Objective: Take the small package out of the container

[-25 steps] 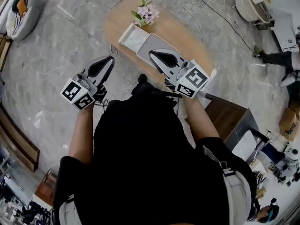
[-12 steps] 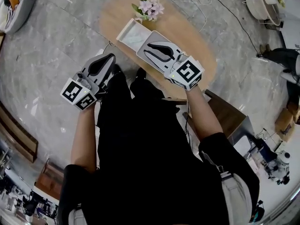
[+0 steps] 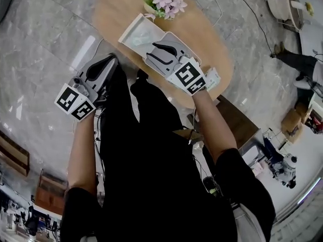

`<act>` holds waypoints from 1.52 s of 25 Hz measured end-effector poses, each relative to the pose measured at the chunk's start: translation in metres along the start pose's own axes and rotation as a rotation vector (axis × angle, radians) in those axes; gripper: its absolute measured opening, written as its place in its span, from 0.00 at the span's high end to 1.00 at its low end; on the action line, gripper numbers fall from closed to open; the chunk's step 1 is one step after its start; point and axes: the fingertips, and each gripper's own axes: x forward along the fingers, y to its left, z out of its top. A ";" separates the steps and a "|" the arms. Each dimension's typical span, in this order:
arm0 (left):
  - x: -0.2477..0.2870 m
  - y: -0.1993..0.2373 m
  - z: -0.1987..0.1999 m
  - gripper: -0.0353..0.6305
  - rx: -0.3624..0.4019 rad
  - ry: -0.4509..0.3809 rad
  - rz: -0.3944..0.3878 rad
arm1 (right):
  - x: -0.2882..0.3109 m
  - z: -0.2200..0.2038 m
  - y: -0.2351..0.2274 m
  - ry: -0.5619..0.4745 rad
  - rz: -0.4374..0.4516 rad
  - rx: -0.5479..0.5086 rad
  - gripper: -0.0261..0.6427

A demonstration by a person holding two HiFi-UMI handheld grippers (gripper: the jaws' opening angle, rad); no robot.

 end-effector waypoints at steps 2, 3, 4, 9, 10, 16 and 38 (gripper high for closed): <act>0.002 0.018 -0.012 0.91 -0.028 0.010 -0.003 | 0.022 -0.016 -0.001 0.062 0.021 -0.053 0.76; 0.005 0.025 -0.019 0.91 -0.037 0.018 -0.008 | 0.032 -0.024 -0.003 0.096 0.030 -0.088 0.76; 0.009 0.033 -0.025 0.91 -0.043 0.026 -0.016 | 0.042 -0.031 -0.006 0.129 0.036 -0.125 0.76; 0.026 0.070 -0.060 0.91 -0.078 0.052 -0.056 | 0.089 -0.075 -0.019 0.239 0.064 -0.240 0.76; 0.029 0.076 -0.067 0.91 -0.080 0.058 -0.062 | 0.098 -0.084 -0.021 0.260 0.071 -0.258 0.76; 0.036 0.106 -0.084 0.91 -0.090 0.051 -0.066 | 0.134 -0.140 -0.029 0.419 0.110 -0.390 0.76; 0.035 0.146 -0.120 0.91 -0.159 0.030 -0.074 | 0.185 -0.212 -0.037 0.759 0.186 -0.640 0.81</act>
